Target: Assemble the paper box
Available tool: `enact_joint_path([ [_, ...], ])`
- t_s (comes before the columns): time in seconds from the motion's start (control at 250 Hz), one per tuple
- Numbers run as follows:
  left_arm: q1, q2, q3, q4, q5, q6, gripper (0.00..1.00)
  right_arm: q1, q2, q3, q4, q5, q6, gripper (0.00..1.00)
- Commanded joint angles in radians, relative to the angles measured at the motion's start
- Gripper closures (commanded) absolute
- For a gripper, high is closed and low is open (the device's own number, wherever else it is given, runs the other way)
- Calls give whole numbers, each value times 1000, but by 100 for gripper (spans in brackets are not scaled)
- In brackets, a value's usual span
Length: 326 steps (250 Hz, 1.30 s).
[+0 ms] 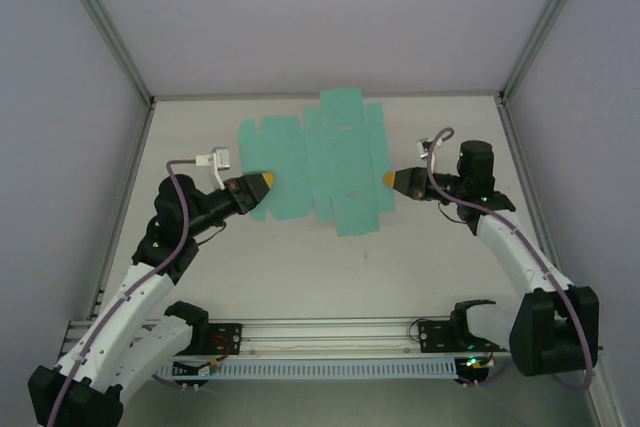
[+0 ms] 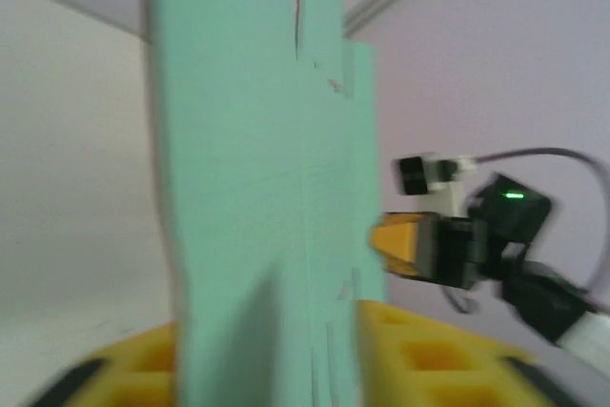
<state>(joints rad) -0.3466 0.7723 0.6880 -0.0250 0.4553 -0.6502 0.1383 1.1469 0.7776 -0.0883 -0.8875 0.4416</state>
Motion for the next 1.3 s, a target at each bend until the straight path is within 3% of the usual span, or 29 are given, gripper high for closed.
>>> enact_joint_path([
  [0.0,-7,3,80,-391,-333,96,0,79,-21,109,-290,290,-271,100],
  [0.12,-6,20,107,-656,-635,76,0,130,47,144,-427,454,-395,100],
  [0.216,-6,45,143,-800,-762,53,0,201,113,155,-455,655,-494,100],
  [0.276,-5,50,145,-816,-776,57,0,251,161,171,-449,771,-573,100],
  [0.399,-6,68,138,-701,-637,92,0,358,241,161,-272,998,-808,100],
  [0.531,-6,143,169,-590,-507,133,0,418,292,144,-23,1145,-1038,100],
  [0.831,-6,463,368,-436,-217,157,0,547,400,1,443,1241,-1447,100],
  [0.934,-5,573,458,-411,-155,143,0,570,456,-23,548,1290,-1486,100],
  [1.106,-8,712,569,-359,-70,109,0,574,464,-26,615,1258,-1440,100],
  [1.23,-19,809,600,-289,81,34,0,574,469,9,542,1281,-1425,100],
  [1.298,-45,837,594,-229,110,15,0,574,471,5,544,1273,-1419,100],
])
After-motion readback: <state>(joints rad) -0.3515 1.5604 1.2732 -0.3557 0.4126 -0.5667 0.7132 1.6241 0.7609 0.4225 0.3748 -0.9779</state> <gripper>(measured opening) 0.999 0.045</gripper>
